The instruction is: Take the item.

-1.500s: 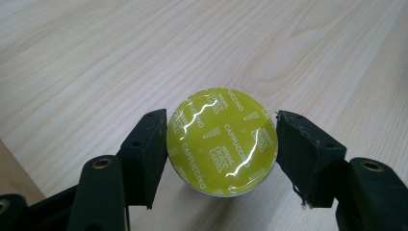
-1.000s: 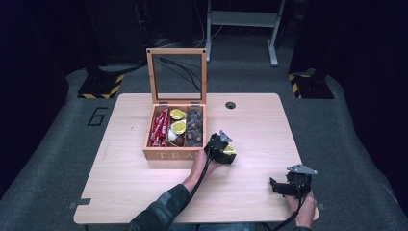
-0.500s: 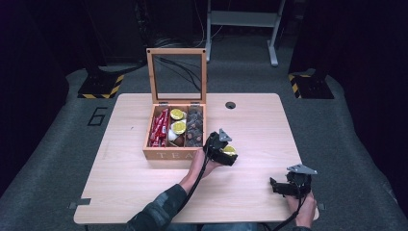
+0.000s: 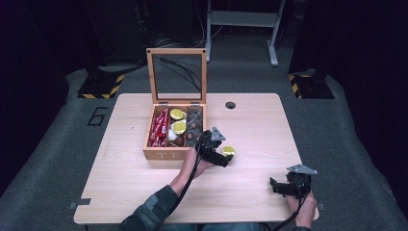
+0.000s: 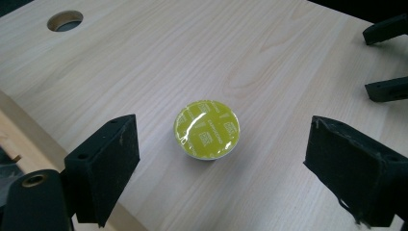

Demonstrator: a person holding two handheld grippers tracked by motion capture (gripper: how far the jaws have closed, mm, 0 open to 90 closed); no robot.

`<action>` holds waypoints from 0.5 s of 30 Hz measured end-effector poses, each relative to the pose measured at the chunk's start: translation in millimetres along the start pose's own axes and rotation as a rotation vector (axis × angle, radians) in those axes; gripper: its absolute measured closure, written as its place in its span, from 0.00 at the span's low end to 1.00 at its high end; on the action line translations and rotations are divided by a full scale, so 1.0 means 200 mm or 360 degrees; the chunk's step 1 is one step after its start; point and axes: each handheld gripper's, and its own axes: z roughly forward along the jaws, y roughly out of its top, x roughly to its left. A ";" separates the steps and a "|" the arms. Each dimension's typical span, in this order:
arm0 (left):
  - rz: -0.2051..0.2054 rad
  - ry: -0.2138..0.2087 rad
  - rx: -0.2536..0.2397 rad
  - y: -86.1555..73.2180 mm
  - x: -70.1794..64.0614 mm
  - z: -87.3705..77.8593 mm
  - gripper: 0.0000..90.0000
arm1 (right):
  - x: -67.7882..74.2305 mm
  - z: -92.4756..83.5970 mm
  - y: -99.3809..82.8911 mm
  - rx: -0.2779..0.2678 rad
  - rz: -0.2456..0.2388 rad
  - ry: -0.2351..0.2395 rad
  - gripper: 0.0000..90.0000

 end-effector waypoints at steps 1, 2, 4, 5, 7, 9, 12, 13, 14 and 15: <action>-0.0007 0.0001 -0.0007 0.00 0.00 -0.01 0.12 | 0.00 0.00 0.00 0.0000 0.0000 0.0000 0.03; 0.0000 0.0005 -0.0009 0.00 0.01 -0.03 0.12 | 0.00 0.00 0.00 0.0003 -0.0001 0.0003 0.03; -0.0003 0.0009 -0.0034 -0.01 0.01 -0.07 0.11 | 0.00 0.00 0.00 0.0004 -0.0001 0.0002 0.03; 0.0007 0.0012 -0.0042 -0.01 0.01 -0.09 0.11 | 0.00 0.00 0.00 0.0001 0.0001 0.0000 0.03; 0.0010 0.0018 -0.0059 -0.01 0.02 -0.12 0.11 | 0.00 0.00 0.00 0.0000 0.0000 0.0000 0.03; 0.0006 0.0022 -0.0082 -0.02 0.02 -0.16 0.11 | 0.00 0.00 0.00 0.0001 0.0001 0.0001 0.03; 0.0005 0.0035 -0.0103 -0.03 0.03 -0.21 0.11 | 0.00 0.00 0.00 0.0000 0.0001 0.0004 0.03; 0.0009 0.0049 -0.0109 -0.04 0.03 -0.23 0.11 | 0.00 0.00 0.00 0.0000 0.0002 0.0004 0.03; 0.0007 0.0046 -0.0112 -0.04 0.04 -0.25 0.11 | 0.00 0.00 0.00 -0.0005 0.0017 0.0003 0.03; 0.0015 0.0057 -0.0120 -0.05 0.04 -0.27 0.11 | 0.00 0.00 0.00 -0.0001 0.0008 0.0003 0.03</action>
